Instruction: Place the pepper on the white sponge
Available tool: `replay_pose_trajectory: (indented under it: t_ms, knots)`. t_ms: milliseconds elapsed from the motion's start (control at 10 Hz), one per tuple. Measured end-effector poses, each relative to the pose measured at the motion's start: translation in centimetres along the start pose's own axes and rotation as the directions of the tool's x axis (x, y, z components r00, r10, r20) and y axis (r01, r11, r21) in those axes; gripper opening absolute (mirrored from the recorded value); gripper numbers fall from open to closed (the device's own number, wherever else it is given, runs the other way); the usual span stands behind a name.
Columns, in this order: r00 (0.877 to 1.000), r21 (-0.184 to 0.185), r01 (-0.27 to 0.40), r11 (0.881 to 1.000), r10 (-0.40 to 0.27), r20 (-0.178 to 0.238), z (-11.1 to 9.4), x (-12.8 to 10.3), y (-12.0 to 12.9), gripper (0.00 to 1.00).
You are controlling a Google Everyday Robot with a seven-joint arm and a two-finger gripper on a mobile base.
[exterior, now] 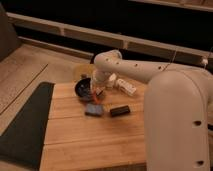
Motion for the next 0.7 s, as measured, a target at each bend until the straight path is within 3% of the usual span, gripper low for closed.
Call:
replay_pose_trajectory:
  t_ms: [200, 700]
  knots:
    - [0.999, 0.01, 0.021, 1.0, -0.02, -0.041, 0.55, 1.4, 0.24, 0.18]
    - [0.999, 0.007, 0.021, 1.0, -0.021, -0.045, 0.71, 1.42, 0.28, 0.18]
